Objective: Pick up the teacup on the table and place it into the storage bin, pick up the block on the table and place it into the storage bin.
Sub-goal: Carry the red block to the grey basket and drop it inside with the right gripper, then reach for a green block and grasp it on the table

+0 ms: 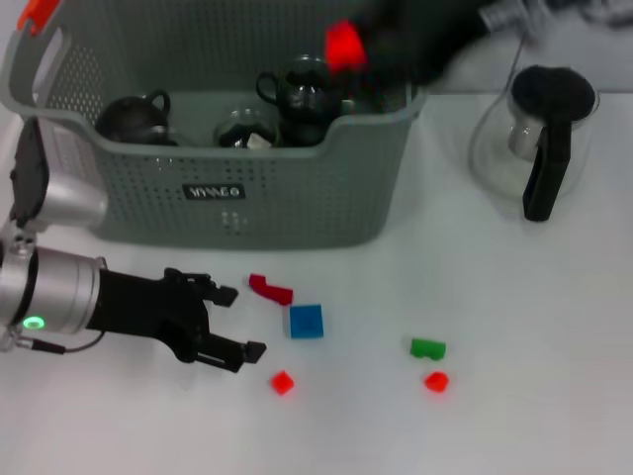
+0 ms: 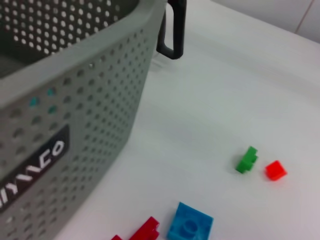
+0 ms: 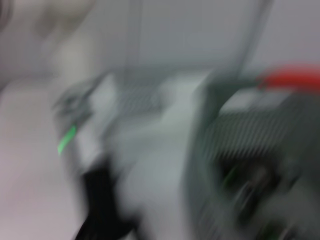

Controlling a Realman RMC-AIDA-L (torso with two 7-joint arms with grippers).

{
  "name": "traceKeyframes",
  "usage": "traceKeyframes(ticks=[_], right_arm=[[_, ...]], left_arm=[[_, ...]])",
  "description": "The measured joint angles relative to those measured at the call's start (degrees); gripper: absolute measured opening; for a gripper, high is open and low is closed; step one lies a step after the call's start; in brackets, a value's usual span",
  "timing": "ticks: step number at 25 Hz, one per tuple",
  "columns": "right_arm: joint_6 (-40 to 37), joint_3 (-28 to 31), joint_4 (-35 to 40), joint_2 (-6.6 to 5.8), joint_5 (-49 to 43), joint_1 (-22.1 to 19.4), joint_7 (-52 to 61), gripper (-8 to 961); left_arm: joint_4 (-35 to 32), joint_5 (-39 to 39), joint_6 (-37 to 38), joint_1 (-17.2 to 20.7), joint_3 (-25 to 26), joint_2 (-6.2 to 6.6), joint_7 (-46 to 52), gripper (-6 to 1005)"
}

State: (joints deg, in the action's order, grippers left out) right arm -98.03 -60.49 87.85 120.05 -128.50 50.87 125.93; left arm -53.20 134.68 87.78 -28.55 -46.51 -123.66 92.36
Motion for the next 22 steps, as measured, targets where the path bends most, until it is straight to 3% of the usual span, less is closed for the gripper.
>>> traceKeyframes(ticks=[7,11,17,22], right_arm=[[24.9,-1.0,-22.9,-0.71,-6.3,11.1,-3.1,500],[33.7,-1.9,-33.4,-0.52,-10.9,14.2,-6.1,512],[38.5,-5.5,-33.7,0.09,-14.3,12.1,-5.8,530],[31.5,-5.6,-21.8,0.12,-7.7,4.9,-7.5,581]], left_arm=[[0.0,0.0,-0.7,-0.4,-0.2,-0.17,0.2,855],[-0.1,0.0,-0.1,-0.5,-0.3,-0.18,0.3,855],[0.0,0.0,0.1,-0.4,-0.1,-0.12,0.3,854],[0.0,0.0,0.1,-0.3,-0.1,-0.10,0.3,853]])
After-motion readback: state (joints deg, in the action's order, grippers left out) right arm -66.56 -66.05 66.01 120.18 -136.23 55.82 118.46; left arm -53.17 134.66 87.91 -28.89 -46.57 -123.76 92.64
